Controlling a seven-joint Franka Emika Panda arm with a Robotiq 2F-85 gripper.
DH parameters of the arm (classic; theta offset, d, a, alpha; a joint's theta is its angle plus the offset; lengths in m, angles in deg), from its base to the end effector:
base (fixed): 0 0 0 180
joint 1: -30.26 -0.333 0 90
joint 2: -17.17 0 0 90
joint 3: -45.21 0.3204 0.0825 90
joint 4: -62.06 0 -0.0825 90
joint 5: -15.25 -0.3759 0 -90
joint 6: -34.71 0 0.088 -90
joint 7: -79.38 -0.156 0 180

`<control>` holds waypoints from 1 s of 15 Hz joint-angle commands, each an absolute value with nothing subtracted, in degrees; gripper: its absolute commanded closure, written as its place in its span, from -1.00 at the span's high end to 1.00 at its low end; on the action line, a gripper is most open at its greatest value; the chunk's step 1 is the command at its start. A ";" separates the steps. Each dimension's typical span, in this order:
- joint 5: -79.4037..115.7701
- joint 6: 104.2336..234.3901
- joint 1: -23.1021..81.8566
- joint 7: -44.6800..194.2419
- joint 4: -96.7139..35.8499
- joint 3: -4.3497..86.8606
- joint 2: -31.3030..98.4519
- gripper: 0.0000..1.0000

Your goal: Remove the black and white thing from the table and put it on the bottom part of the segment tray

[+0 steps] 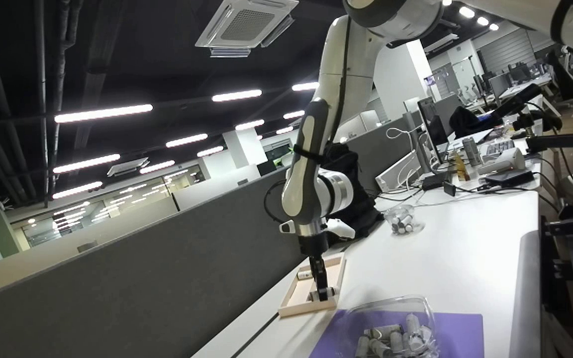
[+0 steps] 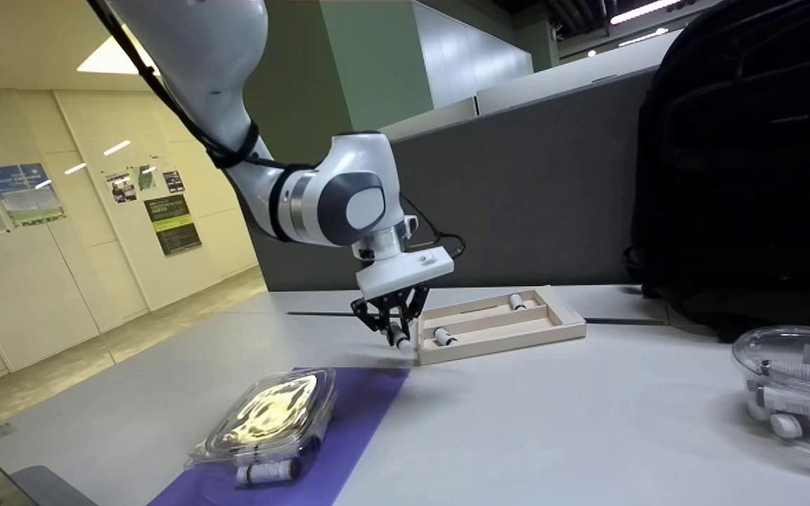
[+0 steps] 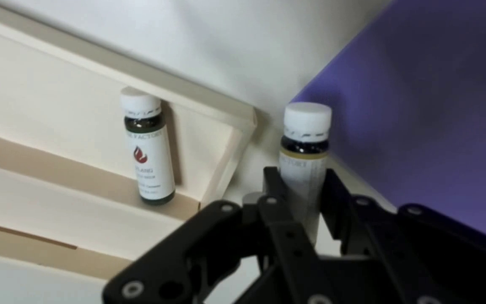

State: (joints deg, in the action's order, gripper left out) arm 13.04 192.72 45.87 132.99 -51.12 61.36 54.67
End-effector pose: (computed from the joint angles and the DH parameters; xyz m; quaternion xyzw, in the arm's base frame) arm 0.6289 0.0062 0.1212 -0.9064 -0.4057 -0.1073 0.0483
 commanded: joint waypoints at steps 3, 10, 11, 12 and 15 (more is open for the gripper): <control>7.53 189.97 47.21 129.47 -44.63 59.67 55.17 -0.87; 5.01 186.68 46.89 123.06 -36.35 56.59 60.10 -0.87; 4.85 186.13 46.94 122.07 -35.38 56.52 60.93 0.04; 4.72 185.60 46.97 121.27 -34.54 56.50 61.61 0.06; 4.90 184.43 46.85 119.61 -32.82 56.41 63.15 0.43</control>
